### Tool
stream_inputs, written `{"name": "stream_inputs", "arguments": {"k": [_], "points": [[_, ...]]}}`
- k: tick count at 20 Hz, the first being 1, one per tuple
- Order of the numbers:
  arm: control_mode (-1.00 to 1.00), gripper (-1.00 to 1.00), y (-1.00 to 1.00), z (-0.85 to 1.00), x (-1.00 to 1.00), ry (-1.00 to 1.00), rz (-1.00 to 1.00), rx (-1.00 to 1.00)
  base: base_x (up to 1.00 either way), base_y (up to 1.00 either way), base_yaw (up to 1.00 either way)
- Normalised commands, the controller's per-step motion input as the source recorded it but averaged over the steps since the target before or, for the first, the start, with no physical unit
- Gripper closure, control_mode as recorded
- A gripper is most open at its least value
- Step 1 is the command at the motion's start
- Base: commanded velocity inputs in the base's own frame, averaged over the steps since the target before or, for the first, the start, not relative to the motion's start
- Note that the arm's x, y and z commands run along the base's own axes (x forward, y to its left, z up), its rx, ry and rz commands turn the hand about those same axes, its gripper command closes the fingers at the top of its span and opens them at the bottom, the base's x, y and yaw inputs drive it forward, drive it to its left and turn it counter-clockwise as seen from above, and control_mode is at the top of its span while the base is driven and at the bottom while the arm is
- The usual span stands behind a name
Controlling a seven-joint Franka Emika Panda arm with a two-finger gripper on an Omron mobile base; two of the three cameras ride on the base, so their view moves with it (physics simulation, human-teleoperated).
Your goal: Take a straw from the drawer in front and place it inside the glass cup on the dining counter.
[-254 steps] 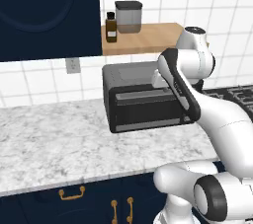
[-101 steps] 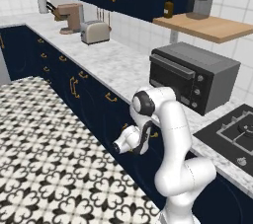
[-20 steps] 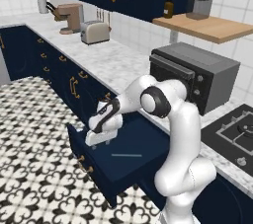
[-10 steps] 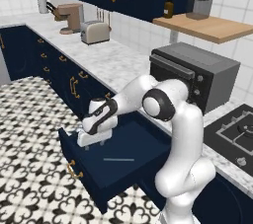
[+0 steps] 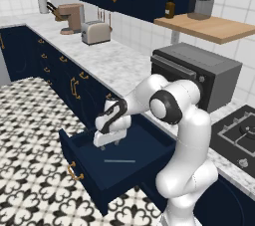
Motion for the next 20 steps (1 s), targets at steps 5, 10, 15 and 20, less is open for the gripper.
{"name": "stream_inputs", "arguments": {"k": [5,10,15,20], "points": [[-1.0,-1.0,-0.01,-0.37,0.0,0.0,0.12,-0.12,0.0,0.0,0.0],[-1.0,-1.0,-0.01,-0.33,0.0,0.0,0.09,-0.07,0.0,0.0,0.0],[-1.0,-1.0,-0.07,-0.29,0.0,0.0,0.08,0.0,0.0,0.0,0.0],[-1.0,-1.0,-0.17,-0.28,-0.02,-0.03,0.09,0.0,0.0,0.0,0.0]]}}
